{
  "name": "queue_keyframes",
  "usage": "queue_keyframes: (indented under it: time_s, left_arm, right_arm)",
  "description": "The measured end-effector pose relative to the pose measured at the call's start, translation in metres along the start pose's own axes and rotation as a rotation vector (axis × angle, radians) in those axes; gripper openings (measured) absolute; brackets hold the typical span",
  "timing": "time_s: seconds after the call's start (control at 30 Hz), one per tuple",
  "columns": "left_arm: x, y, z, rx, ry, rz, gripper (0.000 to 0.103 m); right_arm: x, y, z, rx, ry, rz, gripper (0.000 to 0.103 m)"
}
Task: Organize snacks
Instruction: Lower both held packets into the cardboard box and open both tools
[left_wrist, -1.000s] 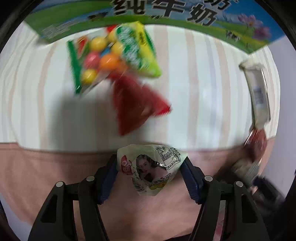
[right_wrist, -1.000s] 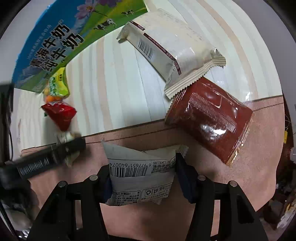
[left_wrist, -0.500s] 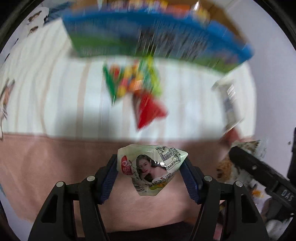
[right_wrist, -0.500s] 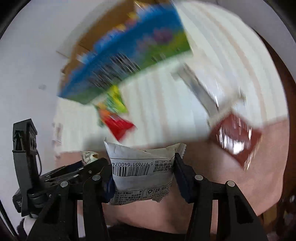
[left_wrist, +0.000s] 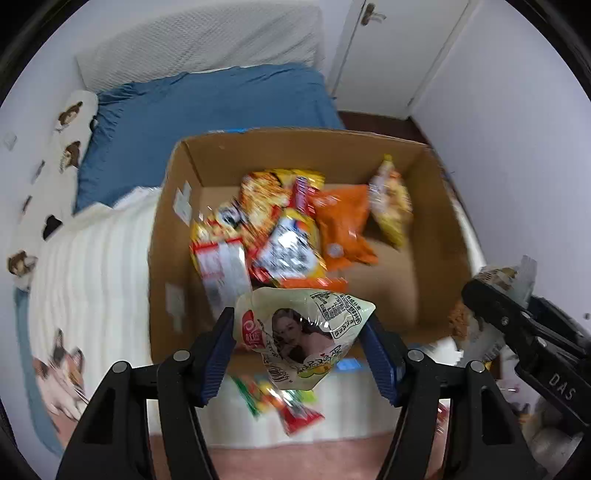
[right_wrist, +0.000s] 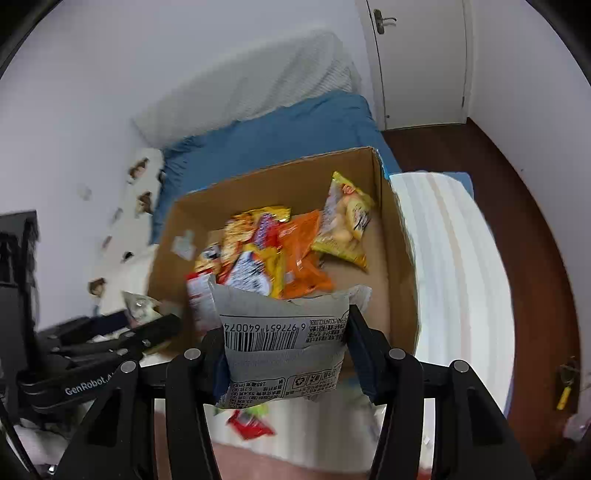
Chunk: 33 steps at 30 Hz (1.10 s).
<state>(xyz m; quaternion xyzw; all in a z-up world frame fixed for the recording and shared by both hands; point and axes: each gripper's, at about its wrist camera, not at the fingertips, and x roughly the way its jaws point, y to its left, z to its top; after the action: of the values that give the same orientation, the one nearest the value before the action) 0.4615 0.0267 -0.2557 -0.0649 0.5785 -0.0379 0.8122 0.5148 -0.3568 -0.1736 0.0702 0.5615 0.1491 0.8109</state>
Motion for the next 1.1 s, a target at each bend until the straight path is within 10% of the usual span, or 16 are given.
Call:
queue_keyframes:
  time_s: [0.3, 0.47, 0.57, 1.1]
  left_arm:
    - [0.084, 0.005, 0.029, 0.006, 0.196, 0.011, 0.067]
    - [0.111, 0.015, 0.024, -0.025, 0.276, 0.005, 0.077]
    - [0.115, 0.022, 0.021, -0.038, 0.276, 0.026, 0.092]
    - [0.066, 0.033, 0.013, -0.064, 0.093, 0.063, 0.092]
  right_arm:
    - [0.085, -0.009, 0.017, -0.030, 0.208, -0.084, 0.058]
    - [0.109, -0.012, 0.011, -0.043, 0.304, -0.139, 0.097]
    - [0.112, -0.013, 0.008, -0.047, 0.323, -0.139, 0.097]
    - [0.085, -0.016, 0.003, -0.023, 0.258, -0.162, 0.097]
